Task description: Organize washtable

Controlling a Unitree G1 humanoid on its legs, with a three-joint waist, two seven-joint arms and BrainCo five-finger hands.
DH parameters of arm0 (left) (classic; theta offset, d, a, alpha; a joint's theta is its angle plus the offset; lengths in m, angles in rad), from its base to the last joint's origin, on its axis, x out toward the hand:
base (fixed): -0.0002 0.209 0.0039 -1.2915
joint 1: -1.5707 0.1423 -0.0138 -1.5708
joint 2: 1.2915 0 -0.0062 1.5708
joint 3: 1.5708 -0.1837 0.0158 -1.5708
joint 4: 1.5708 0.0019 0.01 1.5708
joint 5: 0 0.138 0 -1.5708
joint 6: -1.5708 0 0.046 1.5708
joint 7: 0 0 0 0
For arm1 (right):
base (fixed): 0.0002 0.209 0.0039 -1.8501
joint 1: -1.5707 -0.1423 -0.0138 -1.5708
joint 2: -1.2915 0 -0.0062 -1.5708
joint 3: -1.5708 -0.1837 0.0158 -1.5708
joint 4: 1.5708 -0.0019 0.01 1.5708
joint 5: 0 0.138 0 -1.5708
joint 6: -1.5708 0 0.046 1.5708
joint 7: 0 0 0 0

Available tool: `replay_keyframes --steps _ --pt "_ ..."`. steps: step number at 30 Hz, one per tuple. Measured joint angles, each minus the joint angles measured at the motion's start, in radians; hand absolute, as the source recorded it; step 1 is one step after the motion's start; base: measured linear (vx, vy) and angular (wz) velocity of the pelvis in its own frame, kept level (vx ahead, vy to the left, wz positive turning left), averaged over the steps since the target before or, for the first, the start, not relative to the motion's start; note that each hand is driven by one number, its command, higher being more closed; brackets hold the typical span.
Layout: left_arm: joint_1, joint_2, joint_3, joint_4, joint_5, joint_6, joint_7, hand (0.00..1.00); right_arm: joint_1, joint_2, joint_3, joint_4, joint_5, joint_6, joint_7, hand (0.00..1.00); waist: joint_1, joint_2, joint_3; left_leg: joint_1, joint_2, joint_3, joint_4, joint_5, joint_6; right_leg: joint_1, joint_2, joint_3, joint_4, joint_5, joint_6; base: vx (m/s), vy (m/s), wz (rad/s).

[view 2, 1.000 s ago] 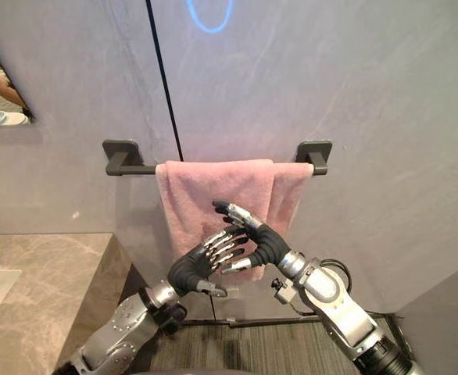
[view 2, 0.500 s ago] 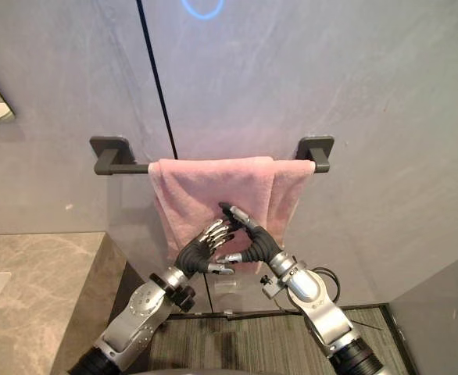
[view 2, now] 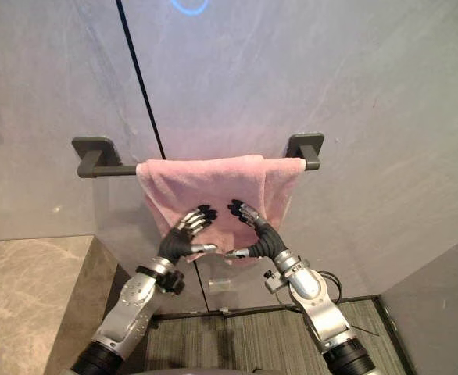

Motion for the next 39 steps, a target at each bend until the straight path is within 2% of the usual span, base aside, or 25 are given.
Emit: replay_keyframes --steps 6,12,15,20,26,31,39 --pt "0.031 -0.021 0.068 0.007 -0.003 -0.010 0.007 0.00 0.033 0.073 -0.111 0.034 -0.011 0.000 -0.024 0.00 0.001 -0.001 0.000 -0.017 -0.002 -0.005 0.000 0.001 0.000 -0.010 -0.002 -0.005 0.000 0.003 0.002 0.00 0.000 0.01" --pt "0.053 -0.045 0.161 0.033 -0.013 -0.012 0.045 0.00 0.061 0.146 -0.254 0.093 0.133 0.006 -0.072 0.00 0.002 -0.001 -0.001 -0.018 -0.002 -0.011 0.000 0.001 0.000 -0.009 -0.002 -0.012 0.000 0.003 0.002 -0.01 -0.003 0.01" --pt "0.073 -0.055 0.196 0.033 -0.013 -0.012 0.050 0.00 0.069 0.166 -0.283 0.093 0.178 0.013 -0.078 0.00 0.001 -0.001 -0.001 -0.018 -0.002 -0.012 0.000 0.001 0.000 -0.009 -0.002 -0.013 0.000 0.003 0.002 0.00 0.000 0.00" --pt "0.093 -0.080 0.263 0.033 -0.013 -0.012 0.050 0.00 0.096 0.210 -0.357 0.090 0.228 0.017 -0.090 0.00 0.002 -0.001 -0.001 -0.018 -0.004 -0.017 0.000 0.001 0.000 -0.008 -0.003 -0.021 0.000 0.002 0.002 -0.01 -0.003 0.02" --pt "0.133 -0.100 0.346 0.027 -0.016 -0.012 0.051 0.00 0.159 0.246 -0.445 0.041 0.231 0.017 -0.094 0.00 0.002 -0.001 -0.001 -0.017 -0.006 -0.022 0.002 0.001 0.000 -0.006 -0.005 -0.026 0.001 0.000 0.006 0.00 -0.002 0.02" --pt "0.176 -0.106 0.368 0.006 -0.022 -0.012 0.046 0.00 0.202 0.255 -0.479 -0.002 0.161 0.017 -0.104 0.00 0.000 -0.004 -0.004 -0.015 -0.009 -0.023 0.006 0.001 0.000 -0.005 -0.006 -0.027 0.002 0.000 0.006 0.00 0.000 0.00" --pt "0.297 -0.140 0.387 -0.011 -0.007 -0.012 0.020 0.00 0.318 0.274 -0.553 -0.017 -0.074 0.019 -0.136 0.00 0.000 -0.002 -0.006 -0.005 -0.017 -0.028 0.000 -0.001 0.001 0.007 -0.008 -0.030 0.003 -0.007 0.013 -0.01 0.001 0.02"
